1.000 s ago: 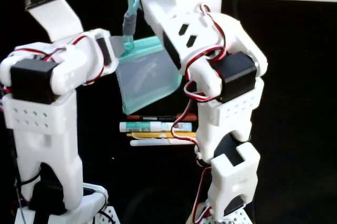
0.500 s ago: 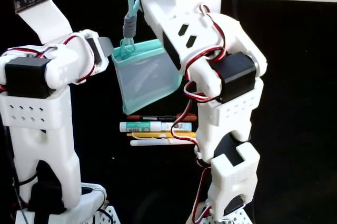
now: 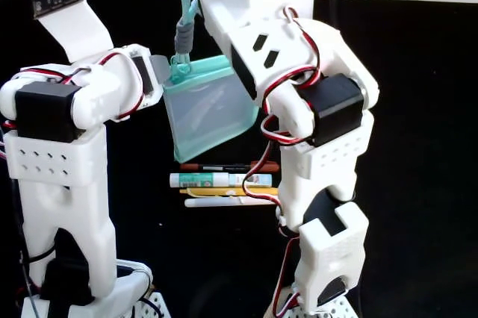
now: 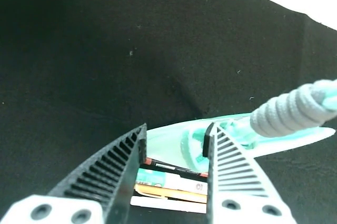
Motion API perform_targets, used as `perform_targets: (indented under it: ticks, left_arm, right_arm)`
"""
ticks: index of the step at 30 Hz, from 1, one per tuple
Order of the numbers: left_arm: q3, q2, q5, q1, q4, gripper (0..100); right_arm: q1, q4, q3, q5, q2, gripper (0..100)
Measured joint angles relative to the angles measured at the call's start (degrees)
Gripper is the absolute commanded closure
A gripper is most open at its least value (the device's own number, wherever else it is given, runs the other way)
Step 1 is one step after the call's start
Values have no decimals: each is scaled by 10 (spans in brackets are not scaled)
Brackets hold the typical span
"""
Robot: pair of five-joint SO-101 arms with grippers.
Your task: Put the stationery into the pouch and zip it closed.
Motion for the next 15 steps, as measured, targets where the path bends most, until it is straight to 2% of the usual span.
perform_targets:
  ticks: [15]
  left_arm:
    - [54,-7,-18,0,-2,809]
  right_arm:
    - [0,0,0,0,0,991]
